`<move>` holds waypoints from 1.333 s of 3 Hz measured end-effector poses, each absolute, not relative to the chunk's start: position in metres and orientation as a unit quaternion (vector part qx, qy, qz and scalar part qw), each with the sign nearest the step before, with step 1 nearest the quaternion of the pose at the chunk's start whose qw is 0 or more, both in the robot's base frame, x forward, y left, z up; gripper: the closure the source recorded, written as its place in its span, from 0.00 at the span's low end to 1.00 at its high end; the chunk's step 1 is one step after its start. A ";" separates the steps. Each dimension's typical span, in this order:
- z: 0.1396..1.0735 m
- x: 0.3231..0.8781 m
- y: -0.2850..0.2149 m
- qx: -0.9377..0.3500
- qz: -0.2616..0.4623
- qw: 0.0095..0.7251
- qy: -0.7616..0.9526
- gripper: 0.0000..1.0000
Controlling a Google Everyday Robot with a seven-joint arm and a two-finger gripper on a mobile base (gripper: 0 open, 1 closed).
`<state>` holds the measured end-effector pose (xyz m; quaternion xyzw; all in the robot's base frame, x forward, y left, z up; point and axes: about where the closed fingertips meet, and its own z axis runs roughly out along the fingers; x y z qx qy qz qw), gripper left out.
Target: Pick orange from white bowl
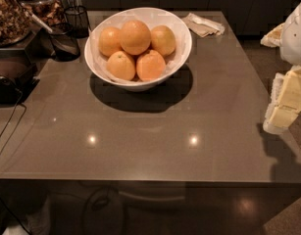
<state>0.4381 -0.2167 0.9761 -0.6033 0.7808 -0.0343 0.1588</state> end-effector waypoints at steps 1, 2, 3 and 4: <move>0.976 0.438 -0.217 -0.603 -0.034 0.159 0.781 0.00; 0.981 0.443 -0.209 -0.610 -0.037 0.157 0.776 0.00; 0.987 0.454 -0.196 -0.621 -0.040 0.148 0.768 0.00; 0.997 0.471 -0.173 -0.640 -0.055 0.146 0.753 0.00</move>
Offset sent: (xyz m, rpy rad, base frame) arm 0.0097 0.0155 0.0054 -0.0220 0.0256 0.0337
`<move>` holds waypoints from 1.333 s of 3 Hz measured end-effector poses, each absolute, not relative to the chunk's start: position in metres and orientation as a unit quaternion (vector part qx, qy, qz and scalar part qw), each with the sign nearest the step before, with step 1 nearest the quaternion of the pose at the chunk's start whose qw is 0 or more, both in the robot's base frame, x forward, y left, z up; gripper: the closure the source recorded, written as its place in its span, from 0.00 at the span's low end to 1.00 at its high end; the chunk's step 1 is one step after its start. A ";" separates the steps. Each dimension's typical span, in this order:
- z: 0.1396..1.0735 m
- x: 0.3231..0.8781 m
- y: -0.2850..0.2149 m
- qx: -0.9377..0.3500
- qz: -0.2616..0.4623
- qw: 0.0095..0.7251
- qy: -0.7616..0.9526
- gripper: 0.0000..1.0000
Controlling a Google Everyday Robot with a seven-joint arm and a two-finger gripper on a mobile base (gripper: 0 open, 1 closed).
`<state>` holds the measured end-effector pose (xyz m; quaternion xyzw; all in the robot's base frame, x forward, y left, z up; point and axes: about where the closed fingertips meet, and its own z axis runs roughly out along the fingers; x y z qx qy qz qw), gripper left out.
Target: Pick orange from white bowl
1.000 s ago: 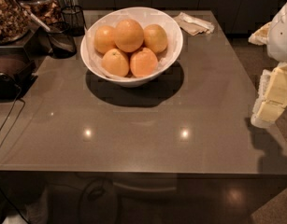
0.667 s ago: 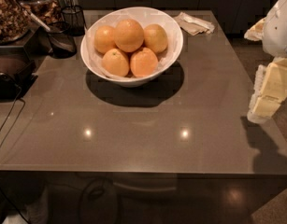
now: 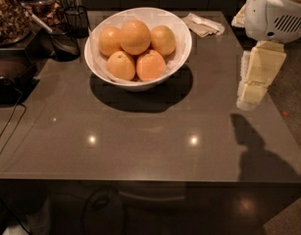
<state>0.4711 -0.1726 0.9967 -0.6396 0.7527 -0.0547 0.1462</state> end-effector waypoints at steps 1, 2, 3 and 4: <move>0.999 0.478 -0.170 -0.637 -0.055 0.155 0.753 0.00; 1.007 0.511 -0.149 -0.639 -0.045 0.164 0.750 0.00; 1.024 0.555 -0.118 -0.658 -0.037 0.176 0.732 0.00; 1.033 0.595 -0.082 -0.677 -0.035 0.192 0.710 0.00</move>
Offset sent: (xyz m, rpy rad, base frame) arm 0.0878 0.0619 0.0350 0.0802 -0.0175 0.0522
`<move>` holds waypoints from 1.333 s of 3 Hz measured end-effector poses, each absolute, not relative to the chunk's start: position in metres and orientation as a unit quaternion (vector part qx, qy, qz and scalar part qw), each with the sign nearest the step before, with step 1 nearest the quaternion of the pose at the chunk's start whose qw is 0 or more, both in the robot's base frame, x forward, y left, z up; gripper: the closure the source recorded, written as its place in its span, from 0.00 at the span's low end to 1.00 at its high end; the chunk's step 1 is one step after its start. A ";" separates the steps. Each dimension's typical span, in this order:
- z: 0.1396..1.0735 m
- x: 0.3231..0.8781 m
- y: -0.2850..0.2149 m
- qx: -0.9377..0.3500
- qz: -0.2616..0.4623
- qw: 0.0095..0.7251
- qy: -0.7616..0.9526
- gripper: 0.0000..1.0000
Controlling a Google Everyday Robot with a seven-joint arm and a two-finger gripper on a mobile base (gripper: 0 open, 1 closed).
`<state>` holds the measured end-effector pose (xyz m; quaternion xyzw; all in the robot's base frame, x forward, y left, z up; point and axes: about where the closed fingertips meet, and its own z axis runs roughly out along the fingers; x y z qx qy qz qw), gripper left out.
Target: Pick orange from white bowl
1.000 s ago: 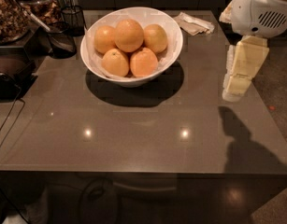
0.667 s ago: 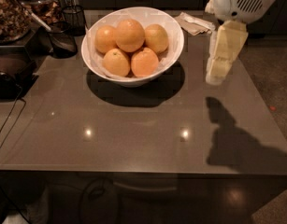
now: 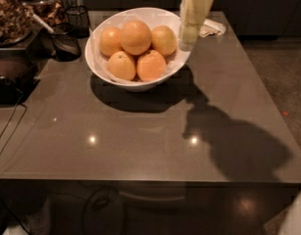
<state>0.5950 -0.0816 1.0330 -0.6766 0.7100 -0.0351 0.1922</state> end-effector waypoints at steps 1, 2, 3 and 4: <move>1.042 0.605 -0.073 -0.674 -0.040 0.217 0.705 0.00; 1.042 0.618 -0.069 -0.669 -0.029 0.235 0.705 0.00; 1.041 0.637 -0.057 -0.672 -0.015 0.242 0.700 0.00; 1.039 0.652 -0.047 -0.673 -0.005 0.243 0.698 0.02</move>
Offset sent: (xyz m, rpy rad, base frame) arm 0.0291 0.0077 0.0077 0.0974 -0.0185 -0.0021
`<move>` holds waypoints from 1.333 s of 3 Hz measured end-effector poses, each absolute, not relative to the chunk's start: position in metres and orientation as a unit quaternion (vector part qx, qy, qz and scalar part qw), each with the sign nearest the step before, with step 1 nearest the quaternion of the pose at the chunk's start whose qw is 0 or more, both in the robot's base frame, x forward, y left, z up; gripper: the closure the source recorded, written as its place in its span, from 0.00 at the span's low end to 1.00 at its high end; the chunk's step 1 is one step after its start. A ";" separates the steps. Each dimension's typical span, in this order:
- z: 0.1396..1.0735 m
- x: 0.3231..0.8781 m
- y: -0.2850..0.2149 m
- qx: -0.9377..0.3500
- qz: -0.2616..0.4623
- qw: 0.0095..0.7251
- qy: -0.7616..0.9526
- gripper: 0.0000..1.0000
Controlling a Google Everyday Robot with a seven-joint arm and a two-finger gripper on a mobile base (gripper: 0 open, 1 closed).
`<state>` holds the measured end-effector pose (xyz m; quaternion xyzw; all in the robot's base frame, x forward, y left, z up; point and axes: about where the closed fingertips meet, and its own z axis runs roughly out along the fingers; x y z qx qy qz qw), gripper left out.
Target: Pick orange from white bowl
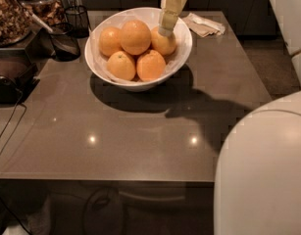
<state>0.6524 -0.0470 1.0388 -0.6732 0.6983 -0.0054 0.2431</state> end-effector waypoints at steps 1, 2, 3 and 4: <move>1.034 0.666 -0.040 -0.673 0.000 0.242 0.699 0.11; 1.025 0.681 -0.028 -0.675 0.006 0.240 0.698 0.19; 1.010 0.694 -0.015 -0.681 0.012 0.231 0.695 0.24; 0.990 0.702 0.000 -0.688 0.023 0.217 0.692 0.19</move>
Offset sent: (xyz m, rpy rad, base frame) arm 0.0211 0.0055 -0.0211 -0.0695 0.1777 0.0376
